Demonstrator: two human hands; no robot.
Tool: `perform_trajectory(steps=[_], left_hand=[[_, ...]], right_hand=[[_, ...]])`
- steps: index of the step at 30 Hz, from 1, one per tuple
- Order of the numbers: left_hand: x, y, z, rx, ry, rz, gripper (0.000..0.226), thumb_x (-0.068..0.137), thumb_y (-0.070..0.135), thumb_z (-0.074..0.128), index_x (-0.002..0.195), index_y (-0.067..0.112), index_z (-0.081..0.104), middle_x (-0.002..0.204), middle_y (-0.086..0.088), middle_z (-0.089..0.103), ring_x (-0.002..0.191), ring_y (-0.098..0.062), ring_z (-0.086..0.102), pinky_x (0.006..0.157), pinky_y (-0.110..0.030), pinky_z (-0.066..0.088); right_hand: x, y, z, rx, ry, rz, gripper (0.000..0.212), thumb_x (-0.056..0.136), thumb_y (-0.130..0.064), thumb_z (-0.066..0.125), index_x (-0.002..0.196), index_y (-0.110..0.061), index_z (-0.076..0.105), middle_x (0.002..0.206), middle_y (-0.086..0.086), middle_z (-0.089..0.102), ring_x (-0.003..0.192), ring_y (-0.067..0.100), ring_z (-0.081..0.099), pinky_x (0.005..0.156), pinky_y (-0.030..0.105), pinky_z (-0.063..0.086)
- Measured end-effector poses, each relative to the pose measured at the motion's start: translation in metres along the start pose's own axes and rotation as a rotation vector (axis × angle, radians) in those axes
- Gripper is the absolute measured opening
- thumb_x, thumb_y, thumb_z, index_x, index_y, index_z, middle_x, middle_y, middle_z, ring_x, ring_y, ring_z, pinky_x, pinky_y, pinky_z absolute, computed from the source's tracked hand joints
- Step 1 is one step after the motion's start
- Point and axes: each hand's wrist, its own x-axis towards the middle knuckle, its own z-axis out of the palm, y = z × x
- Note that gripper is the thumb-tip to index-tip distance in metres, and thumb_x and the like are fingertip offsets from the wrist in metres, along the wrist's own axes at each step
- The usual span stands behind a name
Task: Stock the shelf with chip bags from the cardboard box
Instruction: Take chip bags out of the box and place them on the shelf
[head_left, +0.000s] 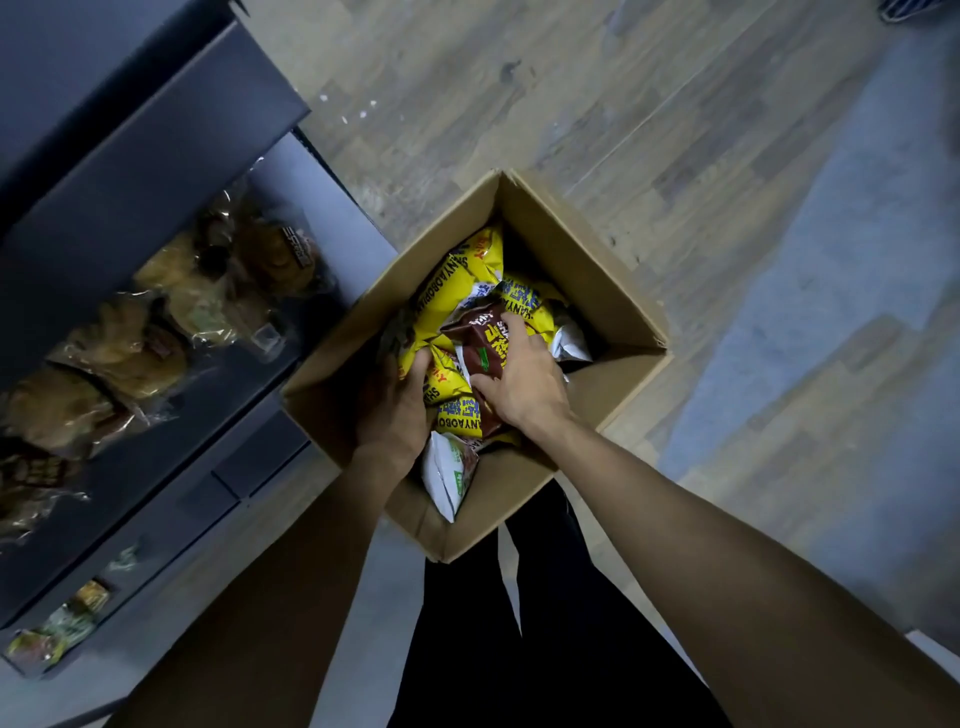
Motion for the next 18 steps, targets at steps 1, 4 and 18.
perform_trajectory(steps=[1,4,18], left_hand=[[0.000,0.001,0.000,0.010,0.030,0.012,0.072,0.094,0.028,0.057,0.153,0.027,0.016,0.157,-0.020,0.012,0.143,-0.039,0.015,0.115,-0.049,0.019],[0.003,0.004,-0.007,0.041,0.103,0.055,0.071,0.089,0.023,0.064,0.150,0.019,0.029,0.150,-0.022,0.030,0.135,-0.043,0.032,0.108,-0.055,0.027],[-0.012,0.048,-0.053,-0.081,0.403,0.033,0.034,0.092,0.039,0.053,0.118,0.020,0.045,0.104,-0.009,0.047,0.073,-0.036,0.059,0.054,-0.036,0.044]], right_hand=[[0.001,0.000,-0.001,-0.022,-0.018,-0.002,0.083,0.085,-0.030,0.072,0.150,-0.032,0.020,0.134,0.013,0.046,0.118,0.036,0.052,0.094,0.043,0.045],[0.003,0.001,-0.009,-0.065,0.018,-0.031,0.081,0.090,-0.024,0.063,0.153,-0.037,0.014,0.132,0.014,0.046,0.114,0.037,0.054,0.092,0.044,0.045],[0.020,0.015,-0.033,-0.082,0.201,-0.084,0.072,0.094,-0.024,0.057,0.153,-0.037,0.018,0.126,0.010,0.042,0.112,0.034,0.049,0.093,0.048,0.044]])
